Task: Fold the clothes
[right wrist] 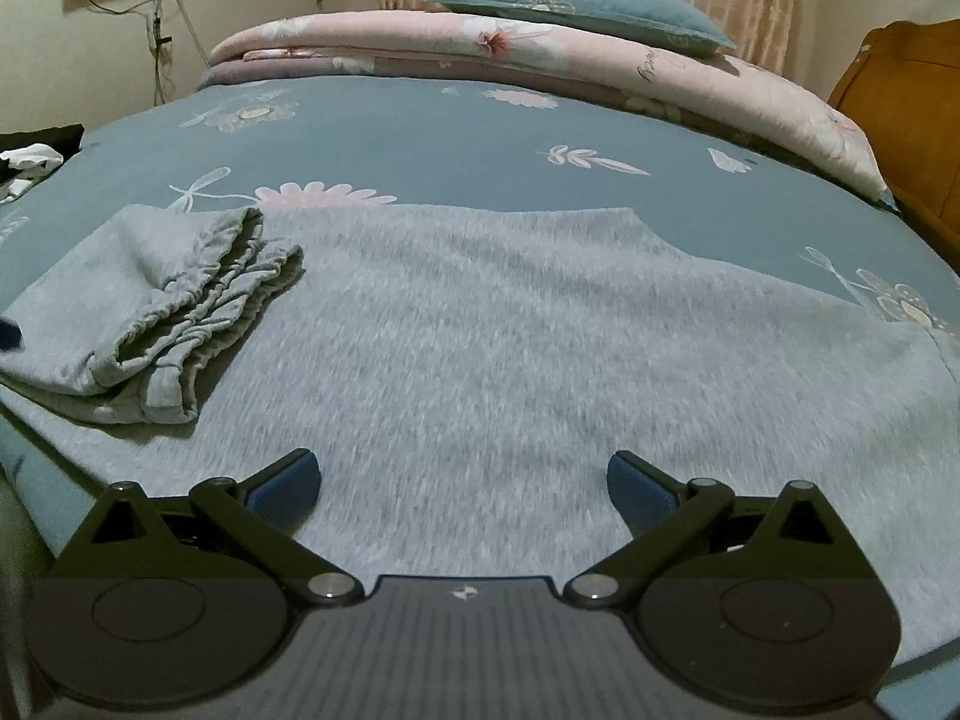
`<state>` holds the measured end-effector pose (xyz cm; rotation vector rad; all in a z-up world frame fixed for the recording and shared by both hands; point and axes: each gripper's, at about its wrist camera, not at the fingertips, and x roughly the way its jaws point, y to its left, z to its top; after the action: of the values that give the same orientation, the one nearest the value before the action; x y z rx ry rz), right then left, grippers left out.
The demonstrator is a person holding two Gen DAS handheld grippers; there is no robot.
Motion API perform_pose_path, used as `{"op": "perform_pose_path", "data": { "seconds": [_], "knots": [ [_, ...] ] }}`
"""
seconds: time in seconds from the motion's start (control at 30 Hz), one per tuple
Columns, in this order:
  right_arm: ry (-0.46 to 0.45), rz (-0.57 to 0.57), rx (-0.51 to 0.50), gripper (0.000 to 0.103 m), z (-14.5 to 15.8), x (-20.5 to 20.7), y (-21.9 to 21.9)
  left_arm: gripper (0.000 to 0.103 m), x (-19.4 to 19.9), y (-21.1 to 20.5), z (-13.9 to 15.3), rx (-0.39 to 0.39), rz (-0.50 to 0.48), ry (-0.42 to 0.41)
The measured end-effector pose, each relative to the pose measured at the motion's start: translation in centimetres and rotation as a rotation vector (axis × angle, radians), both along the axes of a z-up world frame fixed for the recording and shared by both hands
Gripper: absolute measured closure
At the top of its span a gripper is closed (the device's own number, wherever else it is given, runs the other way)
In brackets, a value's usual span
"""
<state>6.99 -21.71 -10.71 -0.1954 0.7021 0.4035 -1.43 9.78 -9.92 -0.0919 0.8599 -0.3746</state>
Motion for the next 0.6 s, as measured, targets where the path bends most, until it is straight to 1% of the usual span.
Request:
{"op": "perform_pose_path", "data": {
  "seconds": [0.03, 0.13, 0.23, 0.33, 0.37, 0.43, 0.47, 0.53, 0.57, 0.6],
  "knots": [
    [0.003, -0.002, -0.001, 0.0, 0.0, 0.0, 0.0, 0.028, -0.1, -0.2, -0.3, 0.005, 0.01, 0.002],
    [0.003, 0.006, -0.005, 0.0, 0.0, -0.3, 0.0, 0.028, -0.7, -0.1, 0.2, -0.002, 0.042, 0.016],
    [-0.003, 0.023, -0.001, 0.0, -0.1, -0.4, -0.3, 0.028, -0.9, -0.3, 1.4, 0.026, 0.045, 0.027],
    [0.008, 0.053, -0.004, 0.0, 0.3, -0.4, -0.6, 0.028, -1.1, -0.6, 3.3, 0.047, 0.046, 0.01],
    [0.016, 0.064, 0.006, 0.0, 0.6, -0.5, -0.8, 0.028, -1.1, -0.7, 4.0, 0.051, 0.048, 0.003],
    [0.009, 0.084, 0.076, 0.0, 1.6, -1.2, -2.0, 0.028, -0.9, -1.1, 5.6, 0.051, 0.046, -0.017],
    [-0.013, 0.079, 0.112, 0.0, 1.9, -1.6, -2.8, 0.028, -0.5, -1.4, 6.3, 0.041, 0.043, -0.022],
    [-0.071, 0.039, 0.162, 0.0, 2.2, -2.5, -4.6, 0.028, 0.6, -2.2, 7.8, 0.017, 0.041, -0.027],
    [-0.087, 0.011, 0.165, 0.0, 2.1, -2.7, -5.3, 0.028, 1.4, -2.8, 8.5, 0.003, 0.041, -0.027],
    [-0.083, -0.025, 0.162, 0.0, 1.8, -2.7, -6.0, 0.028, 2.5, -3.8, 9.1, -0.016, 0.04, -0.019]
  ]
}}
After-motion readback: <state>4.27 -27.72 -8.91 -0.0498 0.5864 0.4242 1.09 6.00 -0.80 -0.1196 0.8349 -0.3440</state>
